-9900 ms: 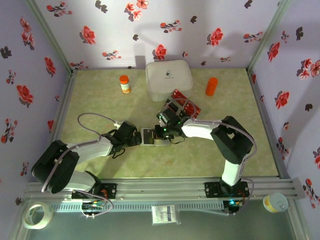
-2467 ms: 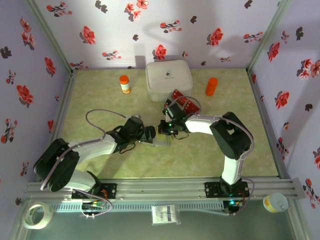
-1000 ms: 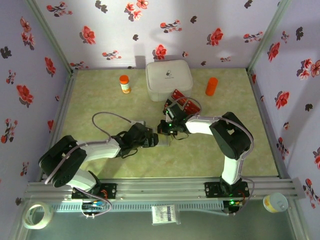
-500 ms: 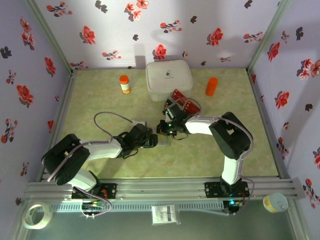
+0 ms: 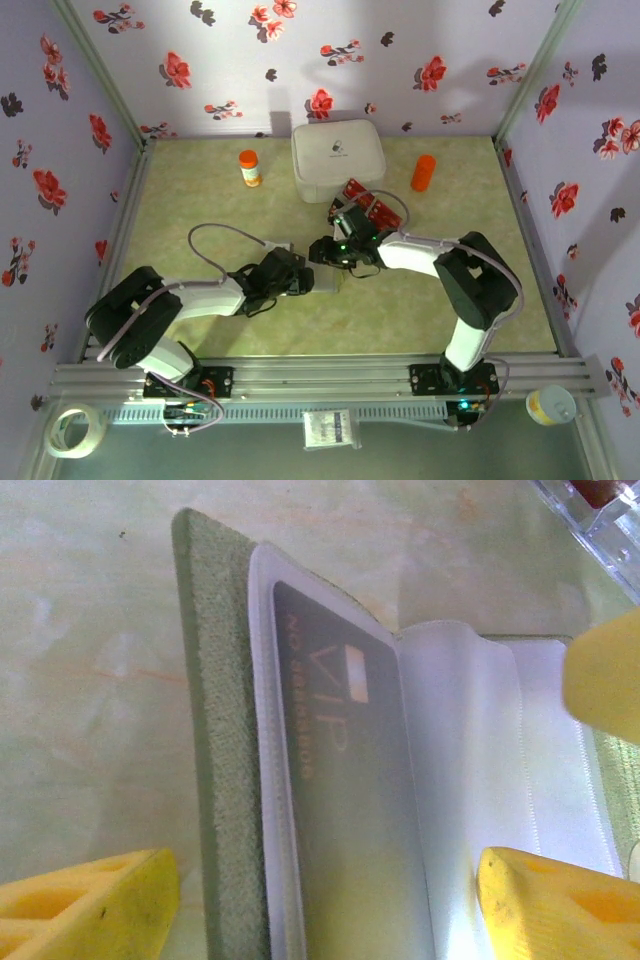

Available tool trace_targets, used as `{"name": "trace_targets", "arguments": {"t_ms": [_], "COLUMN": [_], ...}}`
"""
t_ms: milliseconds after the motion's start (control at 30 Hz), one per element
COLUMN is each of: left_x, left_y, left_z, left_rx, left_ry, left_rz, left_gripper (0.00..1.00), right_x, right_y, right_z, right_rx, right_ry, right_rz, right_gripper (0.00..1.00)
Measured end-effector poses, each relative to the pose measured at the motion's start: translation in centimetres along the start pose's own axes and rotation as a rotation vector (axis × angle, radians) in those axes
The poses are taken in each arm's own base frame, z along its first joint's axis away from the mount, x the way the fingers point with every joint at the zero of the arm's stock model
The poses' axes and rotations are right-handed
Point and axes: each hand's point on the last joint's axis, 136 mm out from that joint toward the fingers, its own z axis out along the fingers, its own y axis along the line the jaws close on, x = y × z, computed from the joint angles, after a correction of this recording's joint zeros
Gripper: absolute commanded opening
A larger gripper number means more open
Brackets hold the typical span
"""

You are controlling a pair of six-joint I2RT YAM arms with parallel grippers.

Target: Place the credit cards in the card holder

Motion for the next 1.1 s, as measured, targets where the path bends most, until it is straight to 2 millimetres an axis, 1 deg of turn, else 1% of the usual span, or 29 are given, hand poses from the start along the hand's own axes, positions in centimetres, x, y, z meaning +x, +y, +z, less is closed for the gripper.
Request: {"name": "trace_targets", "arguments": {"t_ms": [133, 233, 300, 400, 567, 967, 1100], "left_x": [-0.1, -0.1, -0.1, -0.1, -0.1, -0.2, -0.3], "left_y": [-0.1, -0.1, -0.1, -0.1, -0.3, -0.6, -0.9], "left_z": [0.0, 0.0, 0.0, 0.0, 0.0, 0.0, -0.2], "left_rx": [0.002, 0.004, 0.005, 0.006, 0.011, 0.026, 0.037], "left_ry": [-0.002, -0.003, -0.004, -0.004, -0.005, -0.007, -0.007], "left_rz": [-0.001, -0.001, -0.001, -0.001, -0.002, -0.001, -0.002], "left_gripper": [0.79, 0.79, 0.79, 0.79, 0.83, 0.90, 0.94], "right_x": [0.6, 1.3, 1.3, 1.0, 0.9, 0.7, 0.6], "right_y": [-0.9, -1.7, -1.9, -1.7, -1.4, -0.9, -0.7], "right_z": [0.0, 0.3, 0.6, 0.9, 1.2, 1.3, 1.1], "right_rx": [0.022, 0.038, 0.039, 0.023, 0.001, -0.036, -0.049], "right_ry": [0.002, 0.018, 0.020, 0.011, 0.010, 0.015, 0.016], "right_rz": [0.016, 0.027, 0.035, 0.036, 0.033, 0.055, 0.076], "right_gripper": [0.53, 0.55, 0.55, 0.54, 0.54, 0.52, 0.52]}}
